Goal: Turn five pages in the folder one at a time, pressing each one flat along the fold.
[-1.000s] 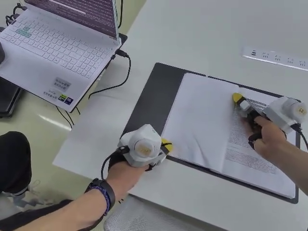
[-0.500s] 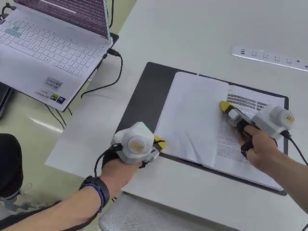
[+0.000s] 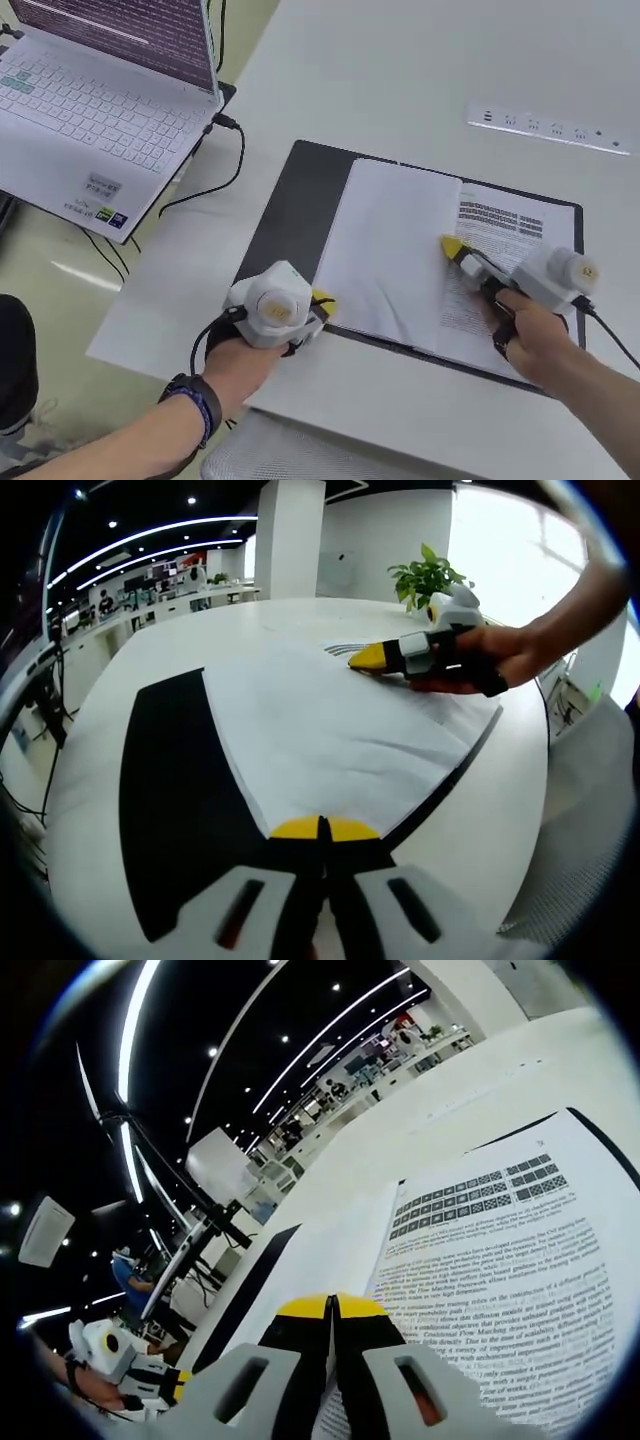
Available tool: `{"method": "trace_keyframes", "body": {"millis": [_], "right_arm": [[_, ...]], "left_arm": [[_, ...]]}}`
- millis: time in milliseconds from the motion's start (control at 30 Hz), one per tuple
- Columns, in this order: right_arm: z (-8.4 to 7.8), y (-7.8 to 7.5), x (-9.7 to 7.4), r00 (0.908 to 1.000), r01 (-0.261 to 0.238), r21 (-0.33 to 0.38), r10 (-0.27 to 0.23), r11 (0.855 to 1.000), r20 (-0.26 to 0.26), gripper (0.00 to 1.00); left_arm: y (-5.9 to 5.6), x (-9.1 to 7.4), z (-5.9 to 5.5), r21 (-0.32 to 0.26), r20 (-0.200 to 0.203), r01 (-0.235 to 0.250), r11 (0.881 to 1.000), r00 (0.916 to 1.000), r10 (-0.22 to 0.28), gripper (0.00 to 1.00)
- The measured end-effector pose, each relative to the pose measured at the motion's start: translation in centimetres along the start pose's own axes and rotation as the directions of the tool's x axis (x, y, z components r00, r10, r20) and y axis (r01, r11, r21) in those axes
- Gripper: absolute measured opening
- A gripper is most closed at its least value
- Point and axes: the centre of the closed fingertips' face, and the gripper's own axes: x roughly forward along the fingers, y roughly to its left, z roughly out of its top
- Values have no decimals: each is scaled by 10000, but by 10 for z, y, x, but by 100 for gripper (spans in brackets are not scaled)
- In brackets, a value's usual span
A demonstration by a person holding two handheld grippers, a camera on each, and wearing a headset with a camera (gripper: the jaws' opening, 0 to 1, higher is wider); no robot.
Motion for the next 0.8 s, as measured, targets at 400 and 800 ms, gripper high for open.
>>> {"method": "trace_keyframes", "body": {"millis": [400, 800], "right_arm": [[-23, 14, -22, 9993, -301, -153, 298, 9994, -211, 0], [-47, 14, -44, 9964, -662, -237, 648, 9975, -541, 0]], "left_arm": [[-1, 0, 0, 10, -56, -22, 10000, 10000, 22, 0], [-1, 0, 1, -36, -77, -10, 10000, 10000, 10, 0]]}}
